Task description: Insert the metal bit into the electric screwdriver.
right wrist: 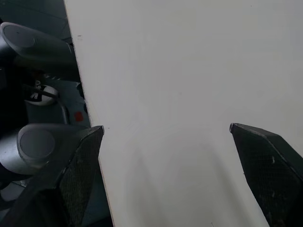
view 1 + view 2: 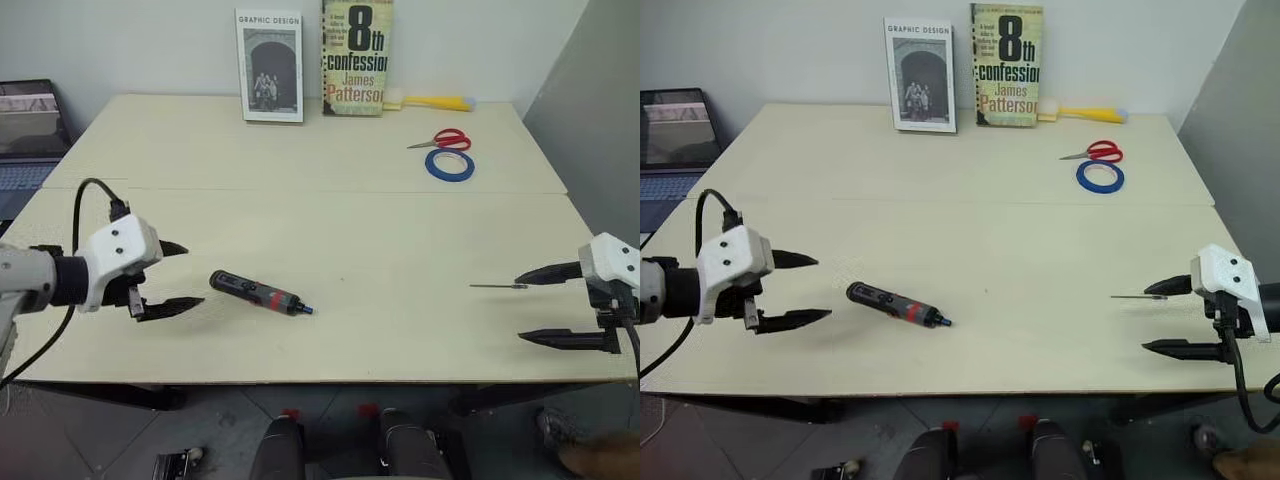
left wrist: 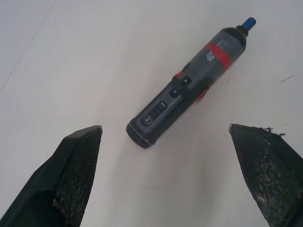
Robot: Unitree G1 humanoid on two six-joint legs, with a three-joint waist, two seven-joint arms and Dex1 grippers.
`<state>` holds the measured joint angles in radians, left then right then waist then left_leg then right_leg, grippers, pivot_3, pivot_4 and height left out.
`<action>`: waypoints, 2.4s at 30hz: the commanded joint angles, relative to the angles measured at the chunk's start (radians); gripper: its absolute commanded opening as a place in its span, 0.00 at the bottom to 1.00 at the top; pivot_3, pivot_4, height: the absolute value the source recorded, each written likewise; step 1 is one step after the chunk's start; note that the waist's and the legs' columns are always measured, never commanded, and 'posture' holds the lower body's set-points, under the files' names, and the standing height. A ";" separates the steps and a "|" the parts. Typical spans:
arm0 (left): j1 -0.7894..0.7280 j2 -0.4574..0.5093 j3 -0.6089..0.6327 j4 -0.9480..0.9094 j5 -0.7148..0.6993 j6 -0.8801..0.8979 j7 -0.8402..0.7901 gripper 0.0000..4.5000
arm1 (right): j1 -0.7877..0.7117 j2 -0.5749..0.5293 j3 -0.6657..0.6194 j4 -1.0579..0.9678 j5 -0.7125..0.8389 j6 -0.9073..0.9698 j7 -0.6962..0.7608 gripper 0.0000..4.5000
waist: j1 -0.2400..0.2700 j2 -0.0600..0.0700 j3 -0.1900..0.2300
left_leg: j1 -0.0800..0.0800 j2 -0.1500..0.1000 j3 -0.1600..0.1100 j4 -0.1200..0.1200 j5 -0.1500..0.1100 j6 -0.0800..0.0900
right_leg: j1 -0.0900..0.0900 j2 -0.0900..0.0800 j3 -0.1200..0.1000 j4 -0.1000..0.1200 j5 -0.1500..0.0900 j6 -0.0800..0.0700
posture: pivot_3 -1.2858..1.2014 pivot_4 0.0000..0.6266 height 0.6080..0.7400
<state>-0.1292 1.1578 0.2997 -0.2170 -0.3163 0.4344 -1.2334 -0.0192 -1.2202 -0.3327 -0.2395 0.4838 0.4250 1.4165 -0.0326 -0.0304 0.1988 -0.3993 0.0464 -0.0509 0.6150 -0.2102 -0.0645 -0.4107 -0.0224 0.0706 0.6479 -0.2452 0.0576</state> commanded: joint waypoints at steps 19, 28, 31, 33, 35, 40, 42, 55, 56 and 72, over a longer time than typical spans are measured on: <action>-0.110 -0.038 -0.013 0.065 0.015 -0.119 0.072 1.00 | -0.177 0.023 0.055 0.047 -0.013 -0.011 -0.066 0.99 | -0.001 0.000 0.000 | 0.000 0.000 0.000 0.003 0.000 0.000 | 0.000 0.000 0.000 0.002 0.000 0.000 | 0.52 0.24 1.00; -0.121 -0.014 -0.097 -0.047 -0.008 -0.078 0.026 1.00 | -0.082 0.012 -0.009 -0.053 -0.009 0.024 -0.078 0.99 | 0.000 0.000 0.000 | -0.001 0.000 0.000 0.003 0.000 0.000 | 0.000 0.000 0.000 0.003 0.001 0.001 | 0.52 0.24 1.00; -0.184 -0.004 -0.191 -0.081 0.006 -0.047 -0.011 1.00 | -0.012 -0.001 -0.042 -0.124 -0.015 0.071 -0.091 0.99 | 0.003 0.000 0.000 | -0.001 0.000 0.000 0.003 0.000 0.000 | 0.000 0.000 0.000 0.003 0.001 0.001 | 0.52 0.24 1.00; -0.231 -0.008 -0.265 -0.087 0.033 -0.050 -0.036 1.00 | 0.002 -0.008 -0.045 -0.159 -0.013 0.109 -0.112 0.99 | 0.003 0.000 0.000 | -0.001 0.000 0.000 0.007 0.000 0.000 | 0.001 0.001 0.000 0.005 0.001 0.001 | 0.52 0.24 1.00; -0.288 -0.028 -0.356 -0.080 0.082 -0.072 -0.058 1.00 | -0.001 -0.012 -0.040 -0.192 0.003 0.161 -0.137 0.99 | 0.001 0.000 0.000 | -0.001 0.000 0.000 0.011 0.000 0.000 | 0.001 0.000 0.001 0.006 0.001 0.002 | 0.52 0.24 1.00; -0.408 -0.099 -0.527 -0.019 0.179 -0.129 -0.112 1.00 | -0.012 -0.024 -0.029 -0.254 0.045 0.273 -0.173 0.99 | 0.001 0.000 0.000 | 0.000 0.000 0.000 0.016 0.000 0.000 | 0.002 0.000 0.001 0.009 0.001 0.002 | 0.52 0.24 1.00; -0.458 -0.136 -0.596 0.034 0.232 -0.156 -0.135 1.00 | -0.003 -0.022 -0.034 -0.284 0.062 0.308 -0.176 0.99 | 0.001 0.000 0.000 | 0.000 0.000 0.000 0.016 0.000 0.000 | 0.002 0.001 0.002 0.011 0.001 0.002 | 0.52 0.24 1.00; -0.668 -0.316 -0.769 0.418 0.456 -0.388 -0.191 1.00 | -0.020 -0.014 0.018 -0.344 0.088 0.381 -0.233 0.99 | 0.001 -0.001 0.000 | -0.002 0.000 -0.002 0.016 0.000 0.000 | 0.001 0.002 0.001 0.011 0.001 0.002 | 0.52 0.24 1.00; -0.676 -0.328 -0.775 0.431 0.468 -0.400 -0.190 1.00 | -0.019 -0.020 0.020 -0.347 0.086 0.388 -0.238 0.99 | 0.001 -0.001 0.000 | -0.002 0.000 -0.002 0.016 0.000 0.000 | 0.001 0.002 0.002 0.011 0.001 0.002 | 0.52 0.24 1.00; -0.690 -0.396 -0.769 0.514 0.523 -0.454 -0.196 1.00 | -0.114 0.075 -0.034 -0.378 0.313 0.370 -0.221 0.99 | 0.000 -0.001 0.000 | -0.001 0.000 -0.002 0.016 0.000 0.000 | 0.002 0.002 0.002 0.012 0.002 0.003 | 0.52 0.24 1.00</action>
<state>-0.7990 0.7580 -0.4870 0.2861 0.1965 -0.0068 -1.4291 -0.1170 -1.1461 -0.3245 -0.6010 0.7567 0.8008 1.1853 -0.0328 -0.0310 0.1987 -0.4003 0.0459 -0.0533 0.6307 -0.2103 -0.0642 -0.4086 -0.0203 0.0722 0.6597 -0.2434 0.0601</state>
